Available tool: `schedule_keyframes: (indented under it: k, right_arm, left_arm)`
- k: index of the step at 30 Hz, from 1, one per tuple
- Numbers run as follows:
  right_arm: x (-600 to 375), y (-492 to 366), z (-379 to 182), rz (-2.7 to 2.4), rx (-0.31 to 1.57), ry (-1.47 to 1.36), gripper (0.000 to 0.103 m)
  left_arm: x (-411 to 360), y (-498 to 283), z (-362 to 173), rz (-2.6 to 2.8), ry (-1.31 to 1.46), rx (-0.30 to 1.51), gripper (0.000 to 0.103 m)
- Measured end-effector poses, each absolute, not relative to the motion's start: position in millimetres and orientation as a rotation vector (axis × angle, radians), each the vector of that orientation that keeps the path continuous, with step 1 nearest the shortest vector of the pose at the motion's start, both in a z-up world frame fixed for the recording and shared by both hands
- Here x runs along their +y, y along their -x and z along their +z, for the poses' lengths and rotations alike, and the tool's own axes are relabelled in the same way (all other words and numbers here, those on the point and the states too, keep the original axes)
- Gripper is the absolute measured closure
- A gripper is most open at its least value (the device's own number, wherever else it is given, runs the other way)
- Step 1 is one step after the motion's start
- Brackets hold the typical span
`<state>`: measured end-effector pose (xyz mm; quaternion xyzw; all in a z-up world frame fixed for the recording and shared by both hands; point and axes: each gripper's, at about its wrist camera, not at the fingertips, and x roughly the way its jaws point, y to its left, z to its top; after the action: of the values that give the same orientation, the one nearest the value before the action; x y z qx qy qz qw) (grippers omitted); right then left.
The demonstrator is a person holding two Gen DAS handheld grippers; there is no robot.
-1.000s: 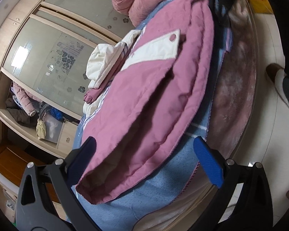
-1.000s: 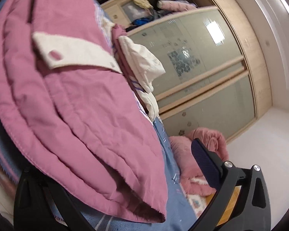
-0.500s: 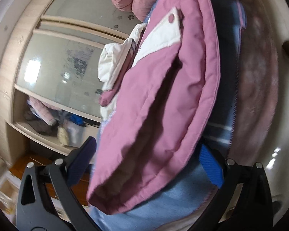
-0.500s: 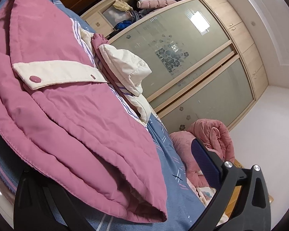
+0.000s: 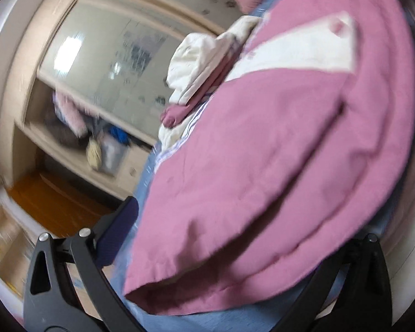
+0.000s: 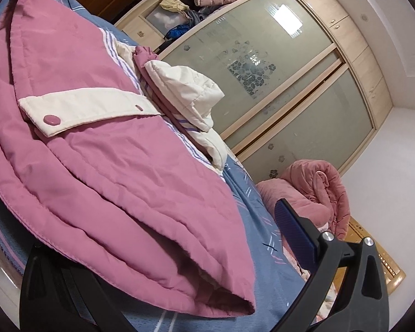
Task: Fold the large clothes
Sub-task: 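Lay the hem over the hood and release it with both tools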
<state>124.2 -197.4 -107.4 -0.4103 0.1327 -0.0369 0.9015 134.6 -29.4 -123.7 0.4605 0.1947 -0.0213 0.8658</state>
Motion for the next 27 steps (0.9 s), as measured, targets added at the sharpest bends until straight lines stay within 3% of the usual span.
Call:
schedule_keyframes:
  k: [6, 16, 24, 27]
  right_arm:
    - [-196, -129, -114, -0.049, 0.325, 0.84, 0.001]
    - [-200, -144, -109, -0.025, 0.413, 0.709, 0.003]
    - [-207, -159, -104, 0.01, 0.523, 0.557, 0.039]
    - [-210, -164, -104, 0.025, 0.569, 0.491, 0.056]
  left_arm:
    - [-4, -161, -100, -0.091, -0.558, 0.592, 0.002]
    - [-6, -156, -85, -0.132, -0.454, 0.58, 0.002]
    - [-5, -162, -78, -0.148, -0.38, 0.596, 0.003]
    - [-5, -165, -79, -0.189, -0.35, 0.634, 0.027]
